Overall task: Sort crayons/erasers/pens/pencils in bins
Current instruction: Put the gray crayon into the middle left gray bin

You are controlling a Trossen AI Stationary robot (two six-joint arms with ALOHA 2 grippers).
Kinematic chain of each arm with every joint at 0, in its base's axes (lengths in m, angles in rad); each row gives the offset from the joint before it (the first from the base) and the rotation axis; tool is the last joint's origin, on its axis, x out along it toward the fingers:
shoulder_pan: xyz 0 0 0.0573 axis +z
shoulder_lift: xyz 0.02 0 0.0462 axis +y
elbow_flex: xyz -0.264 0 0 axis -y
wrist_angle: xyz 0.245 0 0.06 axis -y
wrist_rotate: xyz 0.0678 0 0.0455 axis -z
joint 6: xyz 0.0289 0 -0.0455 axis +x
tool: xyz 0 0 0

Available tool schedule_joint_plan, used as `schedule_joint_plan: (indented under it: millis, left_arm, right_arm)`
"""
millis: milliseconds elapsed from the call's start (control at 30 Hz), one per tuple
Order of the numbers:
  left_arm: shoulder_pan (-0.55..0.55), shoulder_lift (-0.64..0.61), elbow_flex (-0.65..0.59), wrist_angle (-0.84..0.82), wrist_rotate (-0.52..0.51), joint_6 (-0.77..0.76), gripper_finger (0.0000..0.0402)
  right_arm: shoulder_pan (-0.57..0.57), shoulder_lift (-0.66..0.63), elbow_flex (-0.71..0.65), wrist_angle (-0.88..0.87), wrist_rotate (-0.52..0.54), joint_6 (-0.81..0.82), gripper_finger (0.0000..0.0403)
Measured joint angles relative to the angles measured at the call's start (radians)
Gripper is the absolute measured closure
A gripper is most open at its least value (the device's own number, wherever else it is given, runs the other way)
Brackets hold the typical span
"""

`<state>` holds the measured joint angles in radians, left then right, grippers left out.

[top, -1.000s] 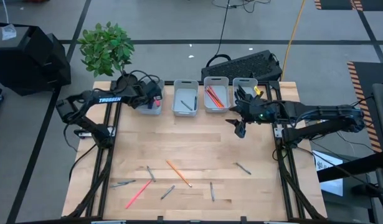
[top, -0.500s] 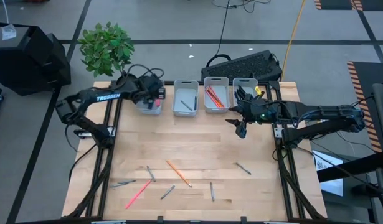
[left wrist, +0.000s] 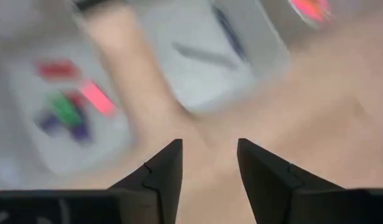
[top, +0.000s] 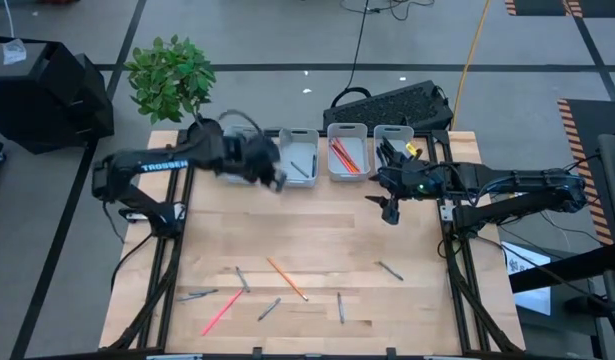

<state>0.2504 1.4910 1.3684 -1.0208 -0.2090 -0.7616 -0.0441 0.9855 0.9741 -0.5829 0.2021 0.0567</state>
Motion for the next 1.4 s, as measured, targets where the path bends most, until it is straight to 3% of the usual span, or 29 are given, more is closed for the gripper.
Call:
schedule_joint_plan:
  millis: [133, 267, 433, 600, 733, 900, 1067, 1233, 1400]
  left_arm:
    - [-0.18, 0.0, -0.018, -0.049, 0.075, -0.224, 0.0246]
    - [-0.363, 0.0, -0.075, -0.041, 0.132, -0.602, 0.0224]
    - [-0.571, 0.001, -0.168, 0.076, 0.176, -0.952, 0.0184]
    - [-0.708, 0.008, -0.223, 0.142, 0.252, -1.302, 0.0173]
    - [-0.791, 0.047, -0.223, 0.196, 0.23, -1.502, 0.0182]
    - [-0.871, 0.174, -0.189, 0.33, 0.204, -1.586, 0.0197]
    - [-0.928, 0.368, -0.002, 0.354, 0.205, -1.589, 0.0212]
    - [-0.935, 0.472, 0.219, 0.061, 0.205, -1.575, 0.0225]
    - [-0.918, 0.452, 0.238, -0.253, 0.23, -1.652, 0.0228]
  right_arm:
    - [0.007, 0.0, 0.0, -0.005, -0.064, -0.043, 0.0163]
    - [0.043, 0.0, 0.0, -0.007, -0.077, -0.081, 0.0163]
    - [0.105, 0.0, 0.0, -0.023, -0.076, -0.117, 0.0163]
    - [0.19, 0.0, 0.0, -0.028, -0.068, -0.047, 0.0163]
    - [0.305, -0.001, 0.0, -0.032, -0.046, 0.028, 0.0163]
    - [0.478, 0.0, 0.0, -0.015, 0.037, 0.178, 0.0163]
    - [0.651, 0.003, 0.001, -0.018, 0.167, 0.364, 0.0163]
    - [0.753, 0.027, 0.001, -0.034, 0.219, 0.489, 0.0163]
    - [0.759, 0.067, 0.001, -0.028, 0.22, 0.512, 0.0163]
